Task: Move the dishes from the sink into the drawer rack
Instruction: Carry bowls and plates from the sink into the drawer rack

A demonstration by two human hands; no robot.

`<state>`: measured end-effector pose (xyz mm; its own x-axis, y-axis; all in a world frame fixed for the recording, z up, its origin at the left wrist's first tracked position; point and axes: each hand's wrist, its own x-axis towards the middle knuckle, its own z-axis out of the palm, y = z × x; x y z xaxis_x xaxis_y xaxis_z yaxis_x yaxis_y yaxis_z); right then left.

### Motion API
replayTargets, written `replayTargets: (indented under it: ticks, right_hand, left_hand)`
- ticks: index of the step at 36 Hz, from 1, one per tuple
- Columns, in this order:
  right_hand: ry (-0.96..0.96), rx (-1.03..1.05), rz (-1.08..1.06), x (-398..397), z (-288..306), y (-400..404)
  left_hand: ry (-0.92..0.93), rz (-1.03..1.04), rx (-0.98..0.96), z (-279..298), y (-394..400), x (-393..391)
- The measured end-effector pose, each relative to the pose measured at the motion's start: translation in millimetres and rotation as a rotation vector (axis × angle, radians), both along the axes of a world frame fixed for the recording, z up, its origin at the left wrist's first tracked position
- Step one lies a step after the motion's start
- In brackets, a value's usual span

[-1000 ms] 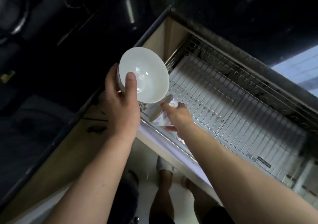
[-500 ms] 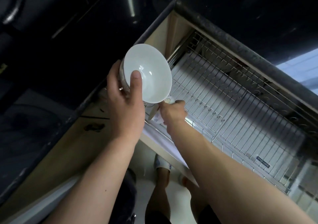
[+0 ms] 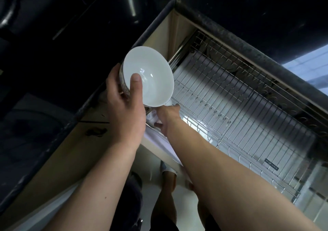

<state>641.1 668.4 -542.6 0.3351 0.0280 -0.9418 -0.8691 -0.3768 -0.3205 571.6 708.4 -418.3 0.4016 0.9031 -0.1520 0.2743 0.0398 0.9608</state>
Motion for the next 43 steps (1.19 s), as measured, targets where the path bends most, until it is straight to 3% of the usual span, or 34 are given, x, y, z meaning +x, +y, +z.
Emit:
replayTargets:
  ticks: [5, 11, 15, 18, 20, 23, 27, 34, 39, 41, 43]
  right_hand:
    - [-0.012, 0.015, 0.057, 2, -8, 0]
    - [0.003, 0.217, 0.243, 19, 20, -41]
    - [-0.179, 0.230, 0.191, 46, 43, -81]
    - [-0.219, 0.437, 0.097, 61, 69, -106]
    - [-0.274, 0.543, 0.260, 69, 84, -119]
    - [-0.386, 0.624, 0.700, 81, 105, -130]
    - [-0.365, 0.636, 1.191, 93, 135, -125]
    - [-0.431, 0.418, 1.543, 98, 164, -108]
    - [-0.488, 0.395, 1.491, 92, 161, -114]
    - [-0.421, 0.401, 1.343, 89, 151, -121]
    - [-0.312, 0.483, 1.055, 86, 141, -130]
  left_hand:
    - [0.015, -0.013, 0.029, 1, 0, 2]
    - [0.035, -0.043, 0.046, 1, -1, 3]
    - [0.109, -0.211, 0.036, -1, 3, -1]
    - [0.195, -0.385, -0.008, -2, 1, -10]
    - [0.203, -0.516, -0.014, -6, -1, -15]
    - [0.209, -0.700, 0.009, -11, -4, -19]
    - [0.229, -0.846, 0.053, -12, -5, -18]
    - [0.204, -0.903, 0.057, -14, -4, -20]
    - [0.150, -0.826, 0.012, -18, -3, -17]
    - [0.158, -0.772, 0.000, -15, -4, -14]
    - [0.196, -0.698, 0.041, -12, -5, -10]
